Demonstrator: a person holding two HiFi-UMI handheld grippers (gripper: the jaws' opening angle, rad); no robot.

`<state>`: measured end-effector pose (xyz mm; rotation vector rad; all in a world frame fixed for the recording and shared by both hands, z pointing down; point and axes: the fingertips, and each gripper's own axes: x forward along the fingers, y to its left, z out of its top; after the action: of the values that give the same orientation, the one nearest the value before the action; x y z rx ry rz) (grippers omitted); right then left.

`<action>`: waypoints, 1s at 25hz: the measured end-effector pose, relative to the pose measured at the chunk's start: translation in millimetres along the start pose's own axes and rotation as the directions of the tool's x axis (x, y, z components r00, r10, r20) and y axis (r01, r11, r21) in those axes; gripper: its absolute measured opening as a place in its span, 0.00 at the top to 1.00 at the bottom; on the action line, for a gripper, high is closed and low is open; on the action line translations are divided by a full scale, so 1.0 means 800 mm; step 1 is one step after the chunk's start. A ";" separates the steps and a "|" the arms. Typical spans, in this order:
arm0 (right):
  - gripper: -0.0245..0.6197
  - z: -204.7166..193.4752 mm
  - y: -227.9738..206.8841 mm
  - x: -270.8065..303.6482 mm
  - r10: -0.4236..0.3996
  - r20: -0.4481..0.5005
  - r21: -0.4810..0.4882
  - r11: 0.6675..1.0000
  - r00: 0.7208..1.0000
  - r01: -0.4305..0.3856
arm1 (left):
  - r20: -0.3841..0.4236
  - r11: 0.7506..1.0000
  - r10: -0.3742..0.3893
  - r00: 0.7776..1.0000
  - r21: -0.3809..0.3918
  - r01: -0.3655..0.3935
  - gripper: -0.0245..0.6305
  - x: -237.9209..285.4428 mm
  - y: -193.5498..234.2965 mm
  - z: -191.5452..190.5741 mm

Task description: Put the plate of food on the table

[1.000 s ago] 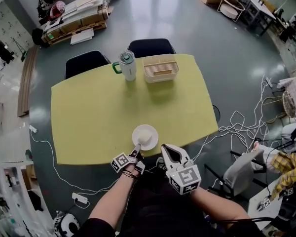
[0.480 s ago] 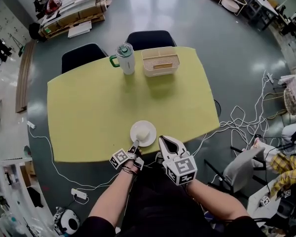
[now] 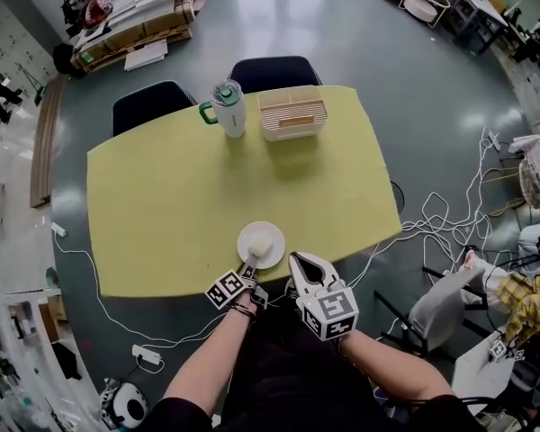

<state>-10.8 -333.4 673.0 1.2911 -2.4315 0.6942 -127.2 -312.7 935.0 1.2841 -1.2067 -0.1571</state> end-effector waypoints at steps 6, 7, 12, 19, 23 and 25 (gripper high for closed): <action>0.94 -0.006 0.003 -0.002 0.013 -0.002 0.001 1.000 1.000 -0.013 | 0.004 0.962 0.120 0.993 0.248 -0.117 0.77 -0.008 0.007 0.004; 0.94 -0.006 0.003 -0.002 0.014 -0.004 0.001 1.000 1.000 -0.014 | 0.006 0.954 0.128 0.992 0.272 -0.125 0.77 -0.010 0.008 0.005; 0.94 -0.007 0.003 -0.002 0.016 -0.009 -0.002 1.000 1.000 -0.016 | 0.012 0.935 0.137 0.991 0.329 -0.133 0.77 -0.022 0.007 0.008; 0.94 -0.001 -0.001 -0.005 0.015 0.000 -0.012 1.000 1.000 -0.015 | 0.088 0.901 0.117 0.989 0.409 -0.143 0.81 -0.067 -0.014 0.036; 0.94 0.014 0.002 -0.006 0.023 0.026 -0.008 1.000 0.999 -0.023 | 0.167 0.868 0.081 0.983 0.474 -0.152 0.93 -0.111 -0.048 0.065; 0.94 0.024 0.005 -0.008 0.026 0.041 -0.008 1.000 0.999 -0.026 | 0.202 0.848 0.054 0.978 0.508 -0.152 0.95 -0.132 -0.071 0.078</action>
<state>-11.3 -337.8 652.9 1.2853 -2.4851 0.6706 -190.8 -301.6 816.0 1.6977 -1.5384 0.1523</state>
